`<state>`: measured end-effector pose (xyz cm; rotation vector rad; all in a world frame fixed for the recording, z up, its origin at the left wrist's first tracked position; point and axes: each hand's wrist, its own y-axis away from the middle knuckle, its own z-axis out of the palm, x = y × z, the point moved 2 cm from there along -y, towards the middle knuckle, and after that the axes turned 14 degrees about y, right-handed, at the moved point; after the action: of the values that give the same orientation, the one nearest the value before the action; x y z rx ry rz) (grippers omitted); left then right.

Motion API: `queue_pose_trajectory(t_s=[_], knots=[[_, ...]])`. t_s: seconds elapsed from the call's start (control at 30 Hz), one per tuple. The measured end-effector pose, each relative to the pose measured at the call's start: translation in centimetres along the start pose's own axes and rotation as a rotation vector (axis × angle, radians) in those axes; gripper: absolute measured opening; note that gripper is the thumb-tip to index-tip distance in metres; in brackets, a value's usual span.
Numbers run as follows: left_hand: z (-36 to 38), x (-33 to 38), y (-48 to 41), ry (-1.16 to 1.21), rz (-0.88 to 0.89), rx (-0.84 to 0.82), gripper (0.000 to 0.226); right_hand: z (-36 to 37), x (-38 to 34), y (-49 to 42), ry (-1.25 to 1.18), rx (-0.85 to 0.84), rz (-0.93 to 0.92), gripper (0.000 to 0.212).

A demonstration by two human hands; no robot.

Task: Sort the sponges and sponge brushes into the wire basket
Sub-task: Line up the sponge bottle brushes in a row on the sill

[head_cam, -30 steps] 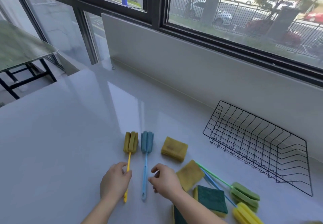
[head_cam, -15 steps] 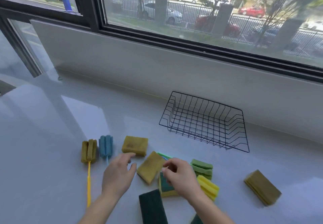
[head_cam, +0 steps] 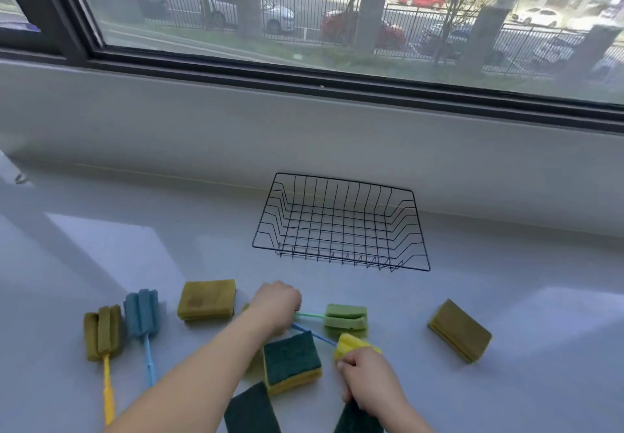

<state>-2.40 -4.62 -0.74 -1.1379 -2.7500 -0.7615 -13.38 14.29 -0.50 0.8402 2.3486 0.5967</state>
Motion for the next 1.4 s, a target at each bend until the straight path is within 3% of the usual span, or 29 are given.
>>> queue_pose_trajectory(t_s=[0.1, 0.17, 0.3, 0.5, 0.6, 0.67, 0.73, 1.13, 1.4], knots=[[0.2, 0.2, -1.5, 0.047, 0.013, -0.001, 0.035, -0.8, -0.4, -0.5, 0.176, 0.057, -0.009, 0.027], [0.5, 0.3, -2.1, 0.133, 0.014, -0.005, 0.037, -0.9, -0.4, -1.0, 0.162, 0.099, 0.014, 0.024], [0.9, 0.4, -2.9, 0.361, -0.006, -0.041, 0.036, 0.0, -0.1, -1.3, -0.070, 0.165, 0.108, 0.025], [1.5, 0.9, -3.3, 0.491, -0.028, -0.144, 0.033, 1.7, -0.8, -2.2, -0.406, 0.042, 0.212, 0.022], [1.5, 1.3, -3.4, 0.563, -0.029, -0.155, 0.029, 1.1, -1.0, -3.5, -0.853, 0.021, 0.355, 0.016], [1.4, 1.5, -3.3, 0.627, -0.024, -0.154, 0.028, 0.6, -1.4, -4.1, -1.285, -0.107, 0.497, 0.014], [1.2, 1.7, -3.2, 0.668, -0.014, -0.141, 0.028, 0.4, -1.6, -4.4, -1.530, -0.165, 0.535, 0.018], [0.4, 2.2, -0.8, 0.904, 0.036, -0.038, 0.022, 0.3, 0.3, -3.5, -1.521, 0.204, 0.346, 0.002], [-1.5, 0.9, 3.6, 1.238, -0.079, 0.264, 0.024, -4.5, 0.2, -2.3, -1.503, 0.402, 0.097, 0.006]])
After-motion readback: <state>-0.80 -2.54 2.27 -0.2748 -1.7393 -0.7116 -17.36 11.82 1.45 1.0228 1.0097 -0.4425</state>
